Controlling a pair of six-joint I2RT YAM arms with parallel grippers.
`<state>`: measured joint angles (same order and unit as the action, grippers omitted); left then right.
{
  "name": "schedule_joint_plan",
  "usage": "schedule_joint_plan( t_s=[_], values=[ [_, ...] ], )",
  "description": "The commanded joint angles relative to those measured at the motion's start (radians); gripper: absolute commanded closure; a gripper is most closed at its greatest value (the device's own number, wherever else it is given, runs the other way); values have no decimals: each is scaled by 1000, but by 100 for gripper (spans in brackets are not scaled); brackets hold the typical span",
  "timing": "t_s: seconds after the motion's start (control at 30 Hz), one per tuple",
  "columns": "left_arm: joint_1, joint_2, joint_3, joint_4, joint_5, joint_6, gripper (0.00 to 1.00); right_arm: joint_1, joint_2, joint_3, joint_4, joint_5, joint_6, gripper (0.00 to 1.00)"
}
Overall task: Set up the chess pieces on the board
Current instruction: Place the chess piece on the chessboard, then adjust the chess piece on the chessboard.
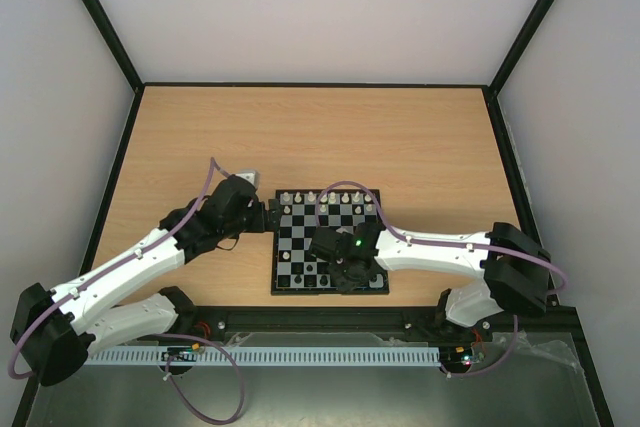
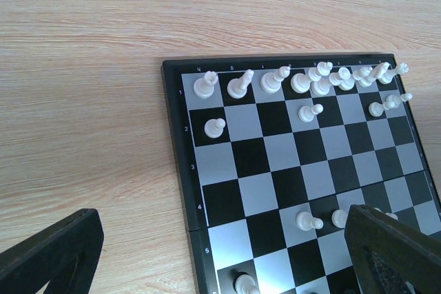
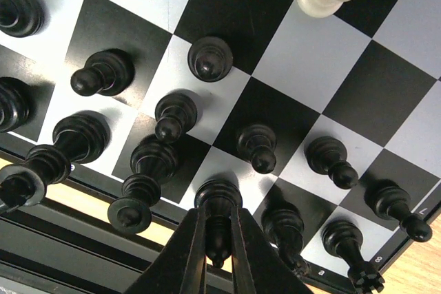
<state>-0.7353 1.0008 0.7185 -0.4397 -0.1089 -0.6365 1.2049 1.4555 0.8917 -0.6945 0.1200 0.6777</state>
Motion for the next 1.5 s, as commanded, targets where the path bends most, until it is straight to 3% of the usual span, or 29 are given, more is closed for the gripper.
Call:
schedule_joint_plan(
  t_s=[0.0, 0.57, 1.1, 1.47],
  values=[
    [-4, -14, -8, -3, -2, -3, 1, 6, 12, -14, -25, 24, 16, 91],
    [-6, -17, -9, -1, 1, -5, 1, 5, 16, -14, -31, 33, 25, 85],
    [-8, -6, 8, -1, 6, 0, 1, -3, -115, 47, -113, 89, 66, 60],
    [-10, 3, 5, 11, 17, 19, 1, -118, -216, -51, -98, 49, 115, 72]
  ],
)
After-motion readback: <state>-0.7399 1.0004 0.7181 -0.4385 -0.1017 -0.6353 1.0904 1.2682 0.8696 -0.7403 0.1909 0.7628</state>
